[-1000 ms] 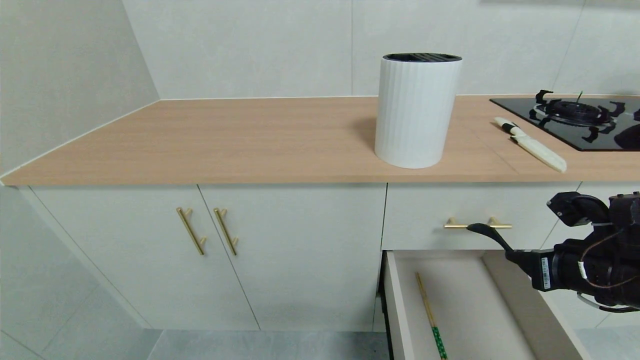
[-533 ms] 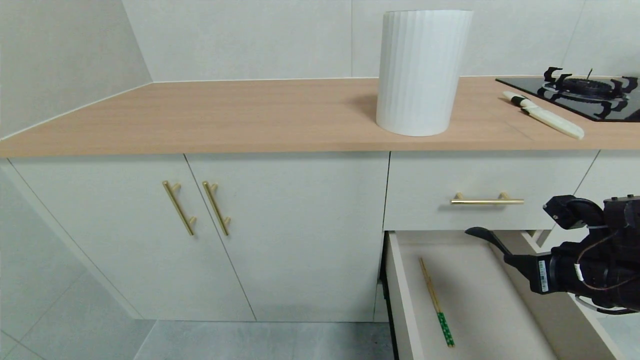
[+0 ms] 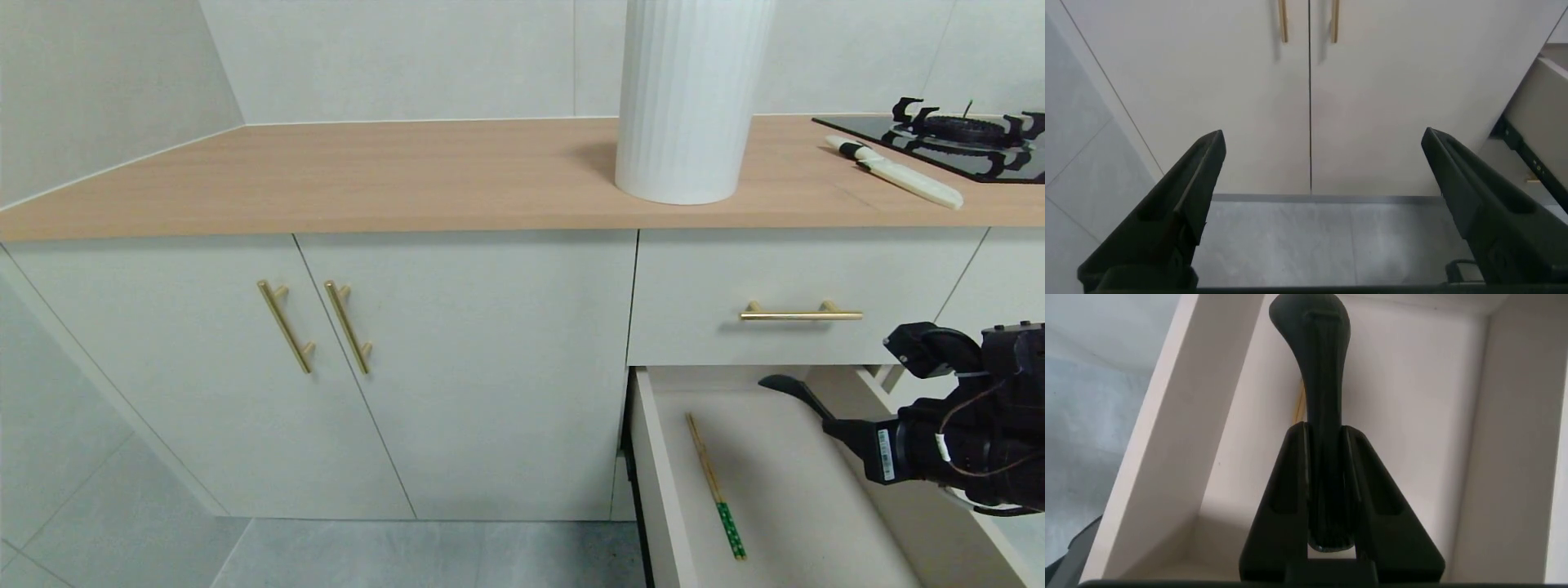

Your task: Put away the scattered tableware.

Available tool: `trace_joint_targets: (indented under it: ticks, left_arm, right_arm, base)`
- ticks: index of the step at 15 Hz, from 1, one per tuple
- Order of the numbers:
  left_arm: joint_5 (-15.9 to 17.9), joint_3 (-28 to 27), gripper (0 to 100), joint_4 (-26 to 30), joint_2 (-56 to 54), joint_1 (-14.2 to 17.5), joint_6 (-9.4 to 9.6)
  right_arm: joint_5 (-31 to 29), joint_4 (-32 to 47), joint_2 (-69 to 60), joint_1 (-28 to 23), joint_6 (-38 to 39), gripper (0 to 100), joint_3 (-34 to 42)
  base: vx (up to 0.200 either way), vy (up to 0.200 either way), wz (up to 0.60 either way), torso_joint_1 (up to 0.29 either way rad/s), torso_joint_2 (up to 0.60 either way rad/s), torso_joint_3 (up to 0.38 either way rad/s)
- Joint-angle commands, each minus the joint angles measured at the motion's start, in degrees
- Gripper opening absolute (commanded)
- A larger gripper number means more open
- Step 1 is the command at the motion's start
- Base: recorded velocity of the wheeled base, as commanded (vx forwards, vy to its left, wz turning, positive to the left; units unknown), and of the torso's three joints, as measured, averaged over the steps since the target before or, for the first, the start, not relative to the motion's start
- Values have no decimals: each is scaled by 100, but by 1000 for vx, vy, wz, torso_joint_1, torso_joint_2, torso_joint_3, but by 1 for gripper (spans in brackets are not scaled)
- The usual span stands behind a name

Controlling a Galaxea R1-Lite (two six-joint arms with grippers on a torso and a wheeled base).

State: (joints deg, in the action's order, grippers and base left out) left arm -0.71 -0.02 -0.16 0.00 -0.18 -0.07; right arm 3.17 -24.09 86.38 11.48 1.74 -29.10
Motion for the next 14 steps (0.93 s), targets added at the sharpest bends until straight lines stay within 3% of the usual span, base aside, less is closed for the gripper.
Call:
trace_joint_targets:
  ticks: [1, 5, 10, 14]
  left_arm:
    - [0, 2, 100, -2, 9, 1, -1]
    - [-8, 2, 100, -2, 9, 1, -1]
    - [-8, 2, 100, -2, 9, 1, -1]
    - [-8, 2, 100, -2, 0, 1, -1]
  right_arm:
    - [-18, -8, 212, 3, 10, 0, -8]
    - [-211, -368, 1030, 3, 10, 0, -43]
    - [-1020, -2082, 3051, 3, 98, 0, -8]
    - [-1284, -2873, 4062, 12, 160, 0, -17]
  base:
    - [0, 0, 0, 0, 0, 0]
    - [0, 0, 0, 0, 0, 0]
    - [0, 0, 0, 0, 0, 0]
    - [0, 0, 0, 0, 0, 0]
